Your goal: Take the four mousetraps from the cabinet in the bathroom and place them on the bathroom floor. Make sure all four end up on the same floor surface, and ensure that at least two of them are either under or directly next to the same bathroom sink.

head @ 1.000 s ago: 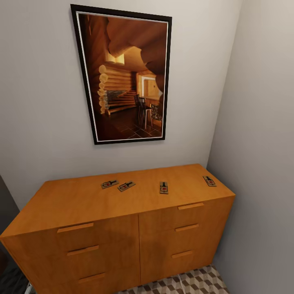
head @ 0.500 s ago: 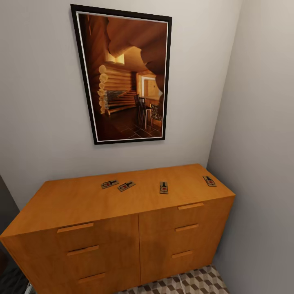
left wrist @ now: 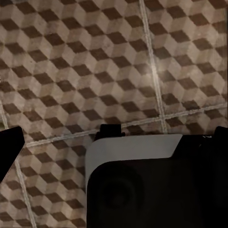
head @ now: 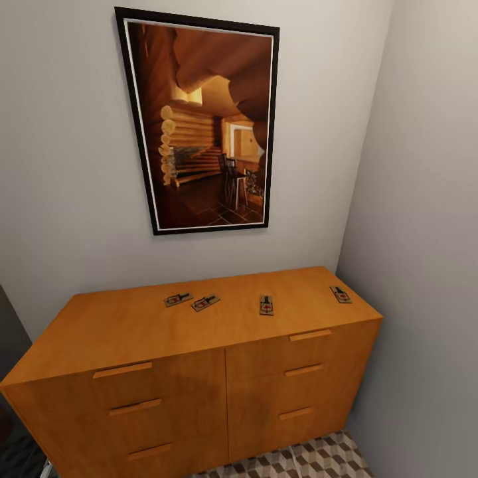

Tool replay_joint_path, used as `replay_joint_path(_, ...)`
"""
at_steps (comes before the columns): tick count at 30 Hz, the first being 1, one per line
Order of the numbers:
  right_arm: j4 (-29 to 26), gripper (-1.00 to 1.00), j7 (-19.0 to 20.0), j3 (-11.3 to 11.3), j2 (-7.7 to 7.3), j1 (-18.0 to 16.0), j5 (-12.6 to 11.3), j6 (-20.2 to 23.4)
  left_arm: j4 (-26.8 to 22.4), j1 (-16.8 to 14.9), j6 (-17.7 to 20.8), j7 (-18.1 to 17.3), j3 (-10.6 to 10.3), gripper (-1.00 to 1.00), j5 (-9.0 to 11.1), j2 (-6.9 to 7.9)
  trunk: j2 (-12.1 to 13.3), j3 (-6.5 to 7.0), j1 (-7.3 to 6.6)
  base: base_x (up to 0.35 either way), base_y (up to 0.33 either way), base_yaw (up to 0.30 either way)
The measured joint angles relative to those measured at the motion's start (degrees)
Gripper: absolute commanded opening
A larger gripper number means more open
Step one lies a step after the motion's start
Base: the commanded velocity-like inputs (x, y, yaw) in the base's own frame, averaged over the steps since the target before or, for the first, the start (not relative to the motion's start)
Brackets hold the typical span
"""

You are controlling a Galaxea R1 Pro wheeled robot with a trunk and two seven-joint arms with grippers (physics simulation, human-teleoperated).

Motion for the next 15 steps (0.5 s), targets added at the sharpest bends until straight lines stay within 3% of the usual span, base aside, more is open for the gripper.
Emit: replay_joint_path(15,-22.5,1.0,-0.1,-0.49,-0.27,0.0,-0.08,17.12,-23.63,0.0,16.18,-0.05,-0.14,1.0,-0.08,-0.07,0.0,0.0,0.0,0.0,0.0,0.0)
